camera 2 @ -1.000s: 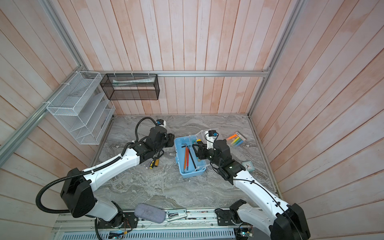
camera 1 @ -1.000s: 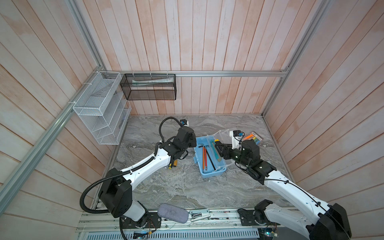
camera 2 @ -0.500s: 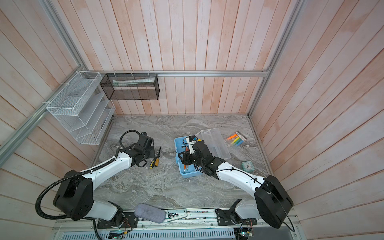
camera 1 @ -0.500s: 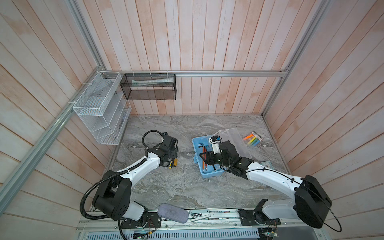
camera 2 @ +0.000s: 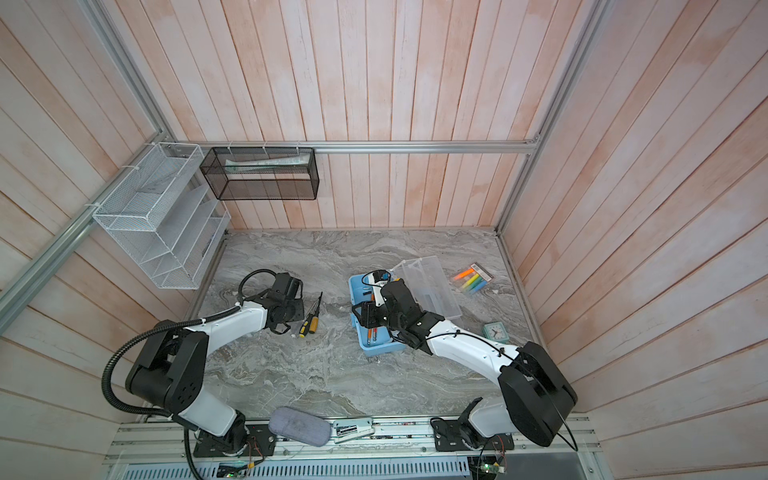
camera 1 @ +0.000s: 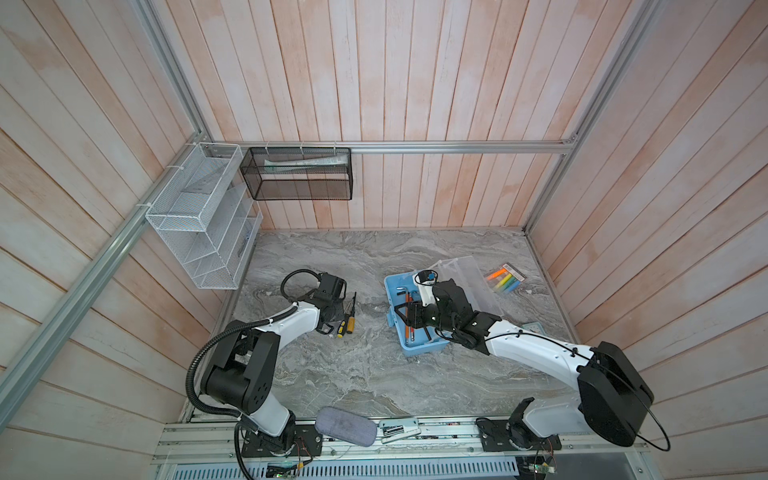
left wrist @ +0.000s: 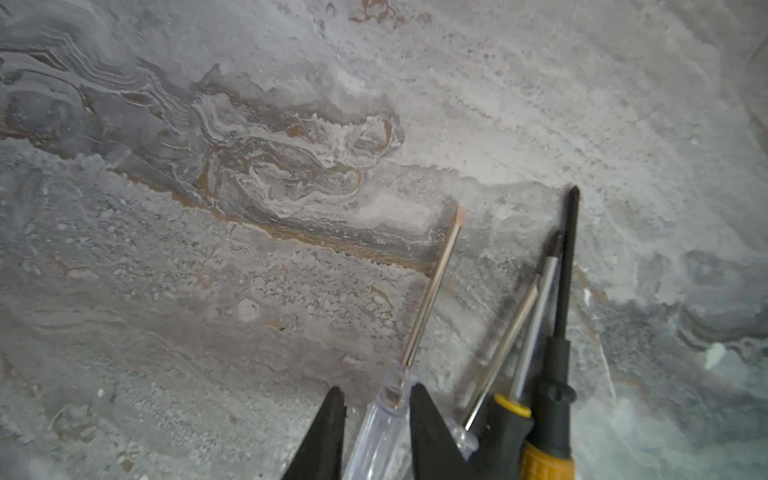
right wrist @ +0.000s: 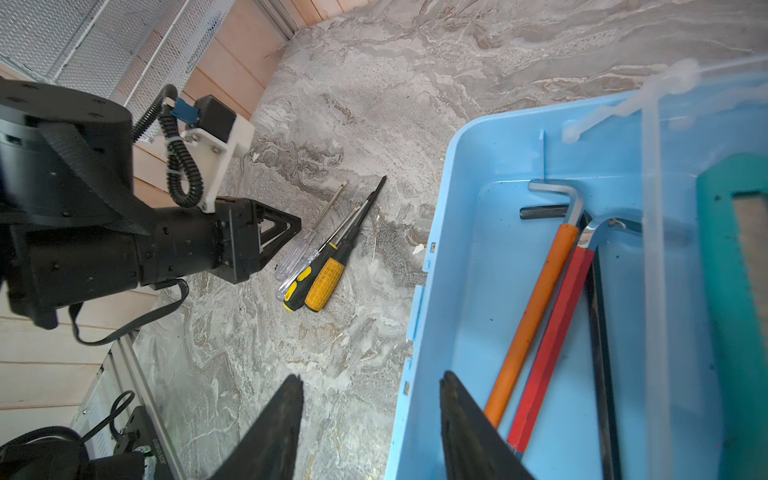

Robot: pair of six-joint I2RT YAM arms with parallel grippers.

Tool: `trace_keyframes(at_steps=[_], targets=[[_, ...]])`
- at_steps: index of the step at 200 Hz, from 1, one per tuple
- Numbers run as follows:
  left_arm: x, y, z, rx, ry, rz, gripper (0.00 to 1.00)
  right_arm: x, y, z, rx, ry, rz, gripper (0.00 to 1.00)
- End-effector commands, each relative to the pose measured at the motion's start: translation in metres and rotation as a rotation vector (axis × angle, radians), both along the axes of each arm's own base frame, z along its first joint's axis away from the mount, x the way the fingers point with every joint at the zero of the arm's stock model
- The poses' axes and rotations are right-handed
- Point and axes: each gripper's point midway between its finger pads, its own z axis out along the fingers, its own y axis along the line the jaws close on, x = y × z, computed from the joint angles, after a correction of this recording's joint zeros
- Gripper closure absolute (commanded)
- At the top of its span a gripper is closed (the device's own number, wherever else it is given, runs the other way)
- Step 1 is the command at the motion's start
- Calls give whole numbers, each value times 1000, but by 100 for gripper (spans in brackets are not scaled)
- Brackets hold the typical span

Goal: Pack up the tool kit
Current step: 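Open the left gripper and move it back to the screwdriver row, then close the left gripper on the clear-handled flat screwdriver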

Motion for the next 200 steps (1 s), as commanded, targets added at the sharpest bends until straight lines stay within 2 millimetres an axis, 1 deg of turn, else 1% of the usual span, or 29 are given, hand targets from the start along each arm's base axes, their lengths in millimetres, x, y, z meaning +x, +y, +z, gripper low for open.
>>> trace_keyframes(at_steps=[1, 39, 64, 101, 128, 160, 180, 200], targets=[[2, -1, -10, -7, 12, -13, 71, 3, 8, 7, 17, -14, 8, 48], [-1, 0, -23, -2, 49, -5, 72, 4, 8, 6, 15, -10, 5, 48], [-3, 0, -28, -1, 63, -4, 74, 5, 8, 6, 15, -15, 0, 48], [-3, 0, -30, 3, 70, -1, 77, 6, 8, 4, 12, -14, -1, 48], [-3, 3, -31, 18, 79, 9, 81, 8, 7, 3, 6, -16, -6, 48], [-2, 7, -26, 39, 74, 22, 87, 10, 5, 3, 13, -16, -12, 48], [0, 10, -20, 53, 60, 31, 100, 11, 6, 4, 21, -14, -11, 48], [2, 12, -8, 58, 32, 45, 100, 12, 5, 6, 36, -11, -10, 48]])
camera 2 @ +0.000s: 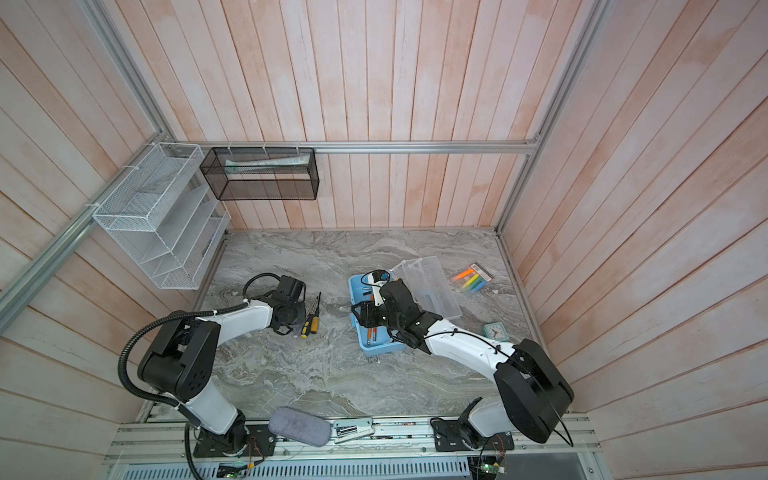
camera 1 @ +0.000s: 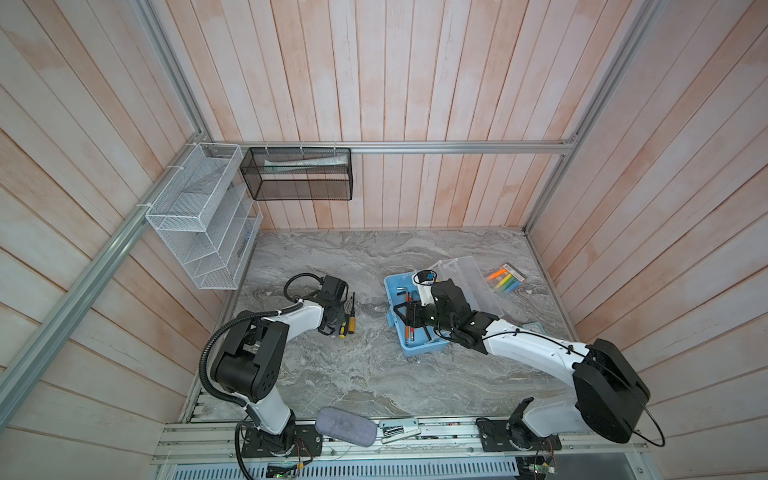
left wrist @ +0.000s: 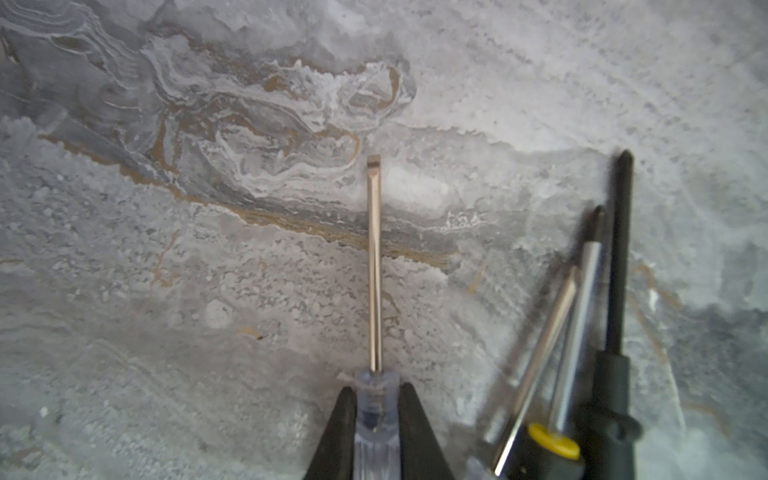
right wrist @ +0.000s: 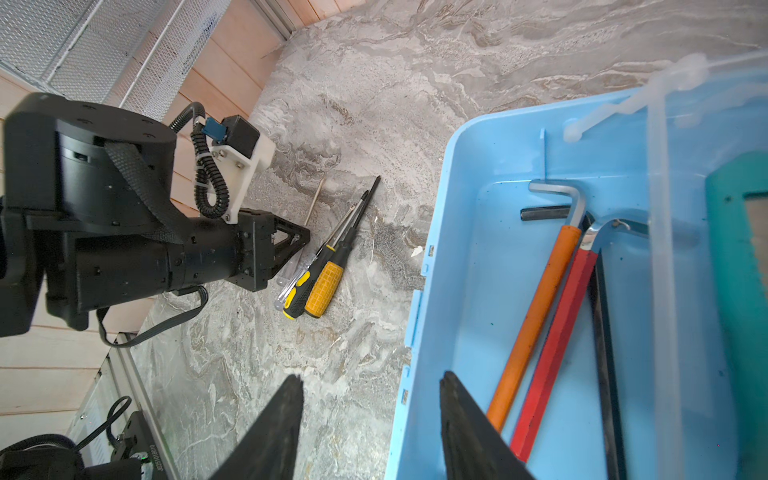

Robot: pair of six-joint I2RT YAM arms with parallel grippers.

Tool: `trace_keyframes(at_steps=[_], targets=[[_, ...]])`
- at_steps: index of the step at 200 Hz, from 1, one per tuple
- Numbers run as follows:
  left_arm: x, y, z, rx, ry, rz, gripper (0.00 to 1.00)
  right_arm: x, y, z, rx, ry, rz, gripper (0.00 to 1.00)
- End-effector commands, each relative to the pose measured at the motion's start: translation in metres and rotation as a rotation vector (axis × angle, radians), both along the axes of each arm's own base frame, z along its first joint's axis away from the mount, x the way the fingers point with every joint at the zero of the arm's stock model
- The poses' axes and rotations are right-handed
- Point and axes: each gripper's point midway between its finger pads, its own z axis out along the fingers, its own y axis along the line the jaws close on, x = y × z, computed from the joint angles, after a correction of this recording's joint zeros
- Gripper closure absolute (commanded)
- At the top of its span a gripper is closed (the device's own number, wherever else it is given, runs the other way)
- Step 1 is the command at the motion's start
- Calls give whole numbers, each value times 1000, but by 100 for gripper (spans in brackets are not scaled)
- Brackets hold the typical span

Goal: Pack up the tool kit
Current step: 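Close the left gripper on the clear-handled flat screwdriver, then carry the clear screwdriver with the left gripper over the box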

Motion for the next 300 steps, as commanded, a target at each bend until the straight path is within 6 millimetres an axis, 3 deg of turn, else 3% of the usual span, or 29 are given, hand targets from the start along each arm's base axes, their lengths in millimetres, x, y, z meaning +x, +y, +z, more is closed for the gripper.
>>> trace_keyframes(at_steps=[1, 28, 57, 85, 102, 150, 180, 232, 267, 300], targets=[[5, 9, 15, 32, -26, 34, 100, 7, 4, 11, 36, -15, -3, 48], [9, 7, 47, -5, -100, 60, 100, 11, -3, 21, 77, -21, -18, 48], [12, -19, 107, -163, -253, 74, 100, 20, -26, 41, 114, -62, -83, 48], [9, -66, 172, -402, -428, 54, 100, 33, -67, 59, 151, -94, -194, 48], [5, -99, 201, -514, -492, 35, 100, 40, -98, 65, 162, -106, -275, 48], [1, -191, 242, -754, -548, -37, 100, 45, -177, 78, 165, -138, -492, 48], [3, -247, 243, -841, -534, -90, 100, 39, -208, 87, 165, -161, -560, 48], [-2, -340, 231, -1003, -463, -170, 100, 27, -225, 91, 158, -182, -586, 48], [1, -374, 212, -1081, -382, -155, 100, 22, -234, 93, 151, -197, -598, 48], [4, -389, 192, -1082, -323, -140, 100, 16, -238, 93, 156, -207, -599, 47]])
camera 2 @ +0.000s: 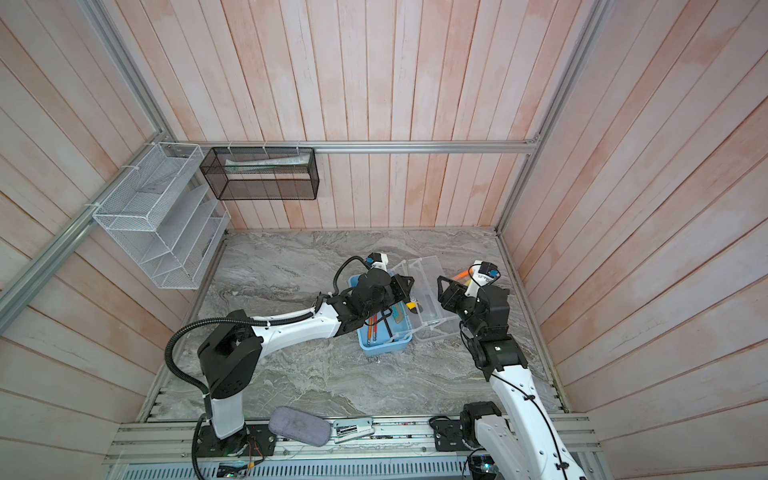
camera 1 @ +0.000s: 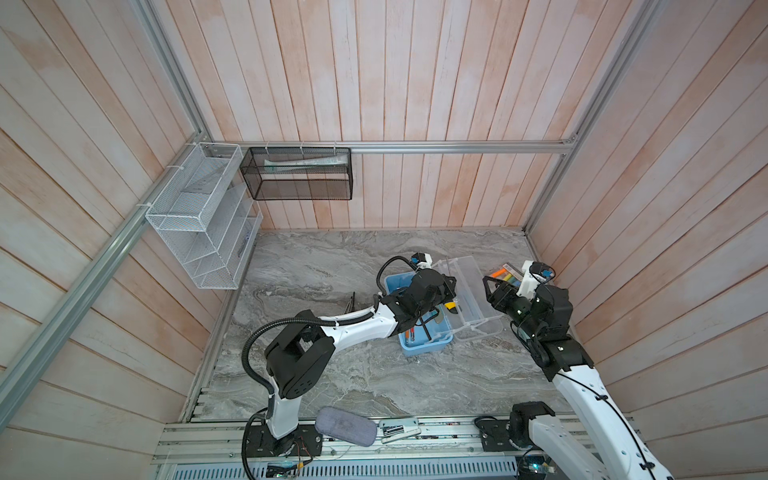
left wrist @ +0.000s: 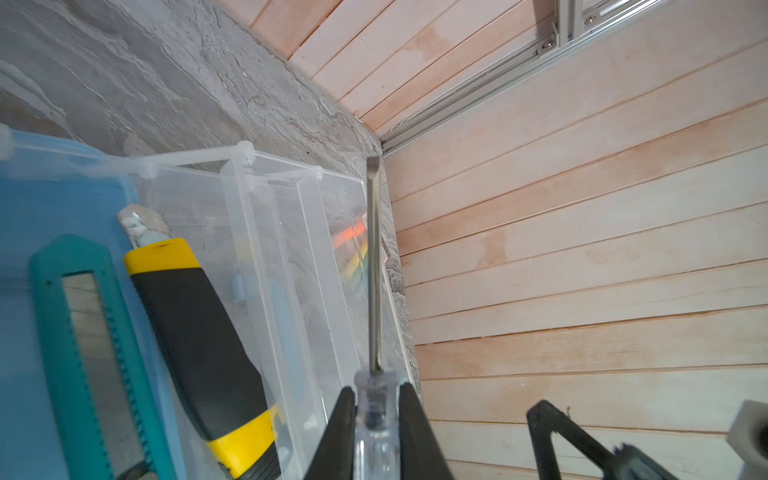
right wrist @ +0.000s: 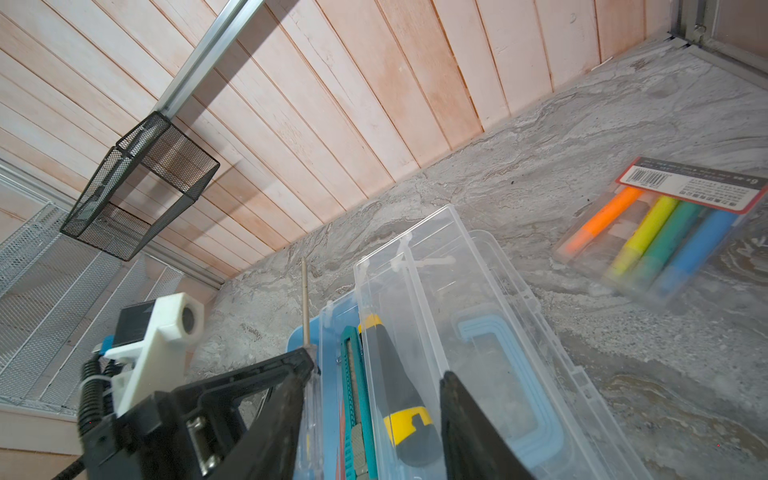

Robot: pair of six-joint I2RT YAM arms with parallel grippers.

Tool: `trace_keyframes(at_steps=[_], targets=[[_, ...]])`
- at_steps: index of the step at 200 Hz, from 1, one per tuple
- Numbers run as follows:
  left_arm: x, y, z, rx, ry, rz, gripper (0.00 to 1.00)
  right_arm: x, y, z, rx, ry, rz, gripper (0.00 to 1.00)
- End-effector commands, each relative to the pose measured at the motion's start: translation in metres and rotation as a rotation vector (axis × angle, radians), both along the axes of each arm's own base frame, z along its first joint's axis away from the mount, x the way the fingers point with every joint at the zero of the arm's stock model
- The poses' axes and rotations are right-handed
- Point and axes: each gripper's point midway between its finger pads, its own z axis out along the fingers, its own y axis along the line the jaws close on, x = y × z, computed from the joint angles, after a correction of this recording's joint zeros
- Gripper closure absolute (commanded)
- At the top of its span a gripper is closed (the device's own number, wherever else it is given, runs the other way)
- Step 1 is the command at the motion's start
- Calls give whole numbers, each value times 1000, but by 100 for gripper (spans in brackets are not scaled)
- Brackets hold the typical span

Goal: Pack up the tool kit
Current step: 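Carry the clear screwdriver with the left gripper over the box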

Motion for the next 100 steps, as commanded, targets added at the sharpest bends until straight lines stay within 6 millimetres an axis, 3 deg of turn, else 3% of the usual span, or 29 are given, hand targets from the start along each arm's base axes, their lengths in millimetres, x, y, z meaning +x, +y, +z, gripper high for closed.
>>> trace_keyframes(at_steps=[1, 32, 34, 38, 100], targets=[[4, -14, 7, -69, 24, -9, 100, -7, 0, -9, -13, 17, 20, 48], [5, -20, -9, -57, 59, -15, 100, -10, -1, -9, -13, 11, 23, 47], [-6, -29, -11, -54, 61, -39, 100, -11, -1, -9, -13, 9, 23, 47], [-10, -32, -12, -50, 62, -46, 100, -11, -1, -9, -14, 9, 24, 48], [-21, -45, -29, -17, 88, -98, 100, -14, -1, -14, -17, 12, 27, 48]])
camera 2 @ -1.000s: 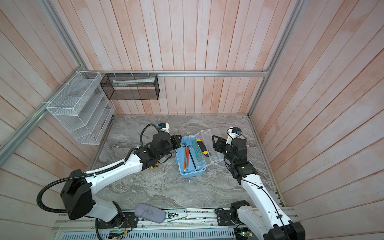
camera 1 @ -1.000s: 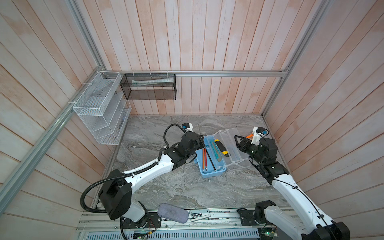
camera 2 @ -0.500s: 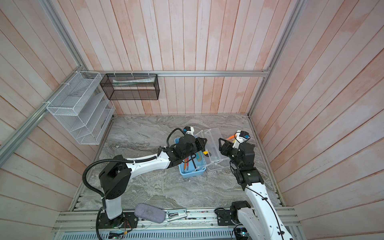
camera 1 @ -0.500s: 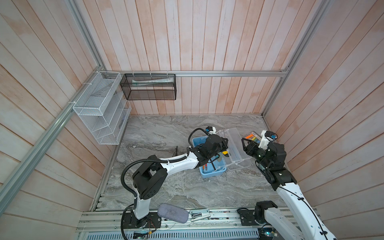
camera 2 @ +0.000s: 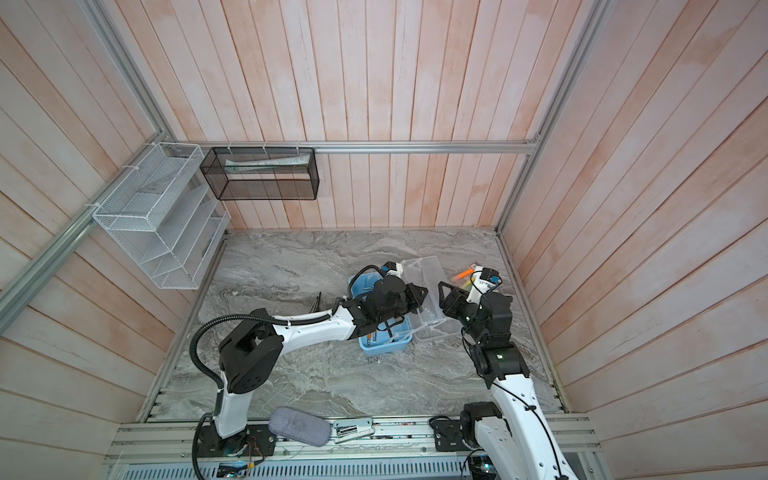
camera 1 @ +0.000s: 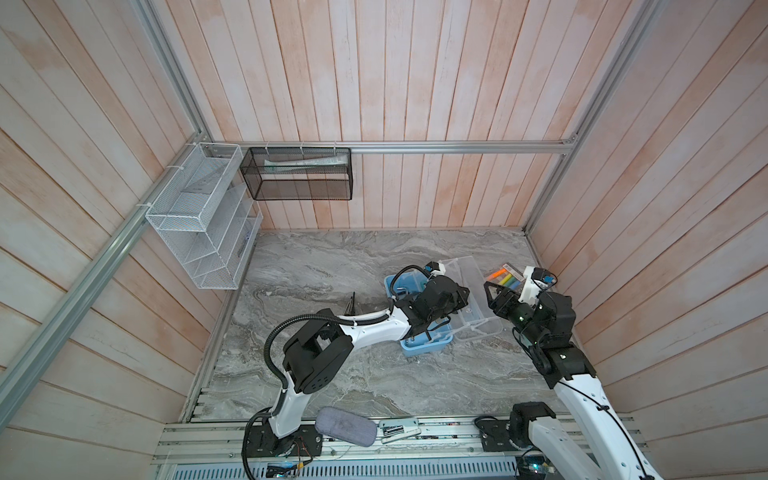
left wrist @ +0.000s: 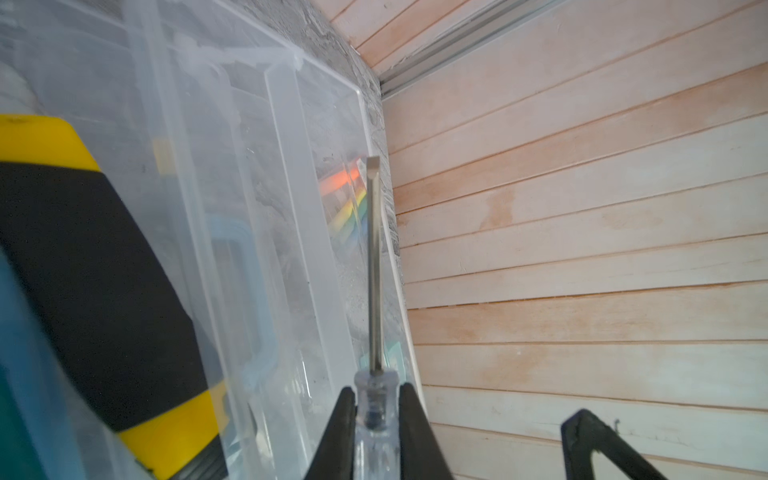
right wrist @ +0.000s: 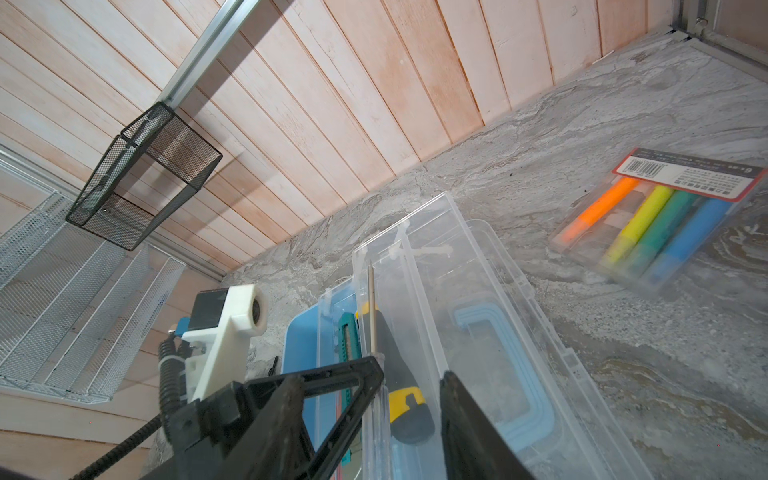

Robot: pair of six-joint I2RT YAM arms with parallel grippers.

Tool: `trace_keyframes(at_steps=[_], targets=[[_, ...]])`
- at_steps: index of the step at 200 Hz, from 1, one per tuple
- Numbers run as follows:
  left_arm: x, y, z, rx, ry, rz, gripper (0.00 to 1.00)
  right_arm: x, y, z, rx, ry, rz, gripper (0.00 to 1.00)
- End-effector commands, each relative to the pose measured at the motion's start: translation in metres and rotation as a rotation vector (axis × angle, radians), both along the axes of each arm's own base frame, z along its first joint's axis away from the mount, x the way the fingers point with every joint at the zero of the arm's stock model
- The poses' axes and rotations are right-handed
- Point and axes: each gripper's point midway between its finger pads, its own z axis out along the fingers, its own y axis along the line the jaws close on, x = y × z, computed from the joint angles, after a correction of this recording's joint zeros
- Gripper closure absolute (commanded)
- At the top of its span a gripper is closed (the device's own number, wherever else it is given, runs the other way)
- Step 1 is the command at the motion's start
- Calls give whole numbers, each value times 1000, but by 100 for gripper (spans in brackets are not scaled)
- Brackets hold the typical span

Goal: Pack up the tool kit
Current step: 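Carry the clear screwdriver with the left gripper over the box, then lower the clear screwdriver into the box and open the left gripper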

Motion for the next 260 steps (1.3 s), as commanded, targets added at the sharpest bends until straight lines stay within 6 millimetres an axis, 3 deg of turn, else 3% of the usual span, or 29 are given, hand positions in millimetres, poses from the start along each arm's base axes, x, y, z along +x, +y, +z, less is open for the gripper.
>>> trace_keyframes(at_steps=[1, 31, 58, 89, 127, 149, 169, 182, 203, 217, 260], targets=[[2, -5, -2, 0, 8, -8, 100, -3, 0, -4, -12, 6, 12, 47], [3, 1, -3, 17, 8, 13, 100, -3, 0, -6, -12, 7, 12, 48], [3, 5, -6, 36, 9, 29, 81, -3, 0, -8, -13, 10, 11, 47], [4, 7, -8, 52, 8, 38, 67, -3, 1, -10, -14, 17, 14, 47], [5, 8, -7, 76, -3, 39, 66, -3, 1, -9, -19, 13, 16, 47], [8, 9, 5, 127, -73, 15, 66, -1, 1, -8, -22, 17, 21, 47], [8, 17, 33, 178, -211, -6, 66, 1, 5, -4, -23, 14, 40, 47], [8, 28, 44, 264, -293, -18, 64, 1, 8, 1, -26, 11, 62, 48], [12, 61, 39, 498, -332, 7, 63, 1, 18, 10, -46, -2, 95, 48], [9, 87, 27, 656, -335, 16, 63, 0, 28, 15, -73, -10, 113, 48], [-11, 198, -25, 1028, -199, 130, 61, -7, 74, 13, -148, -9, 194, 48]])
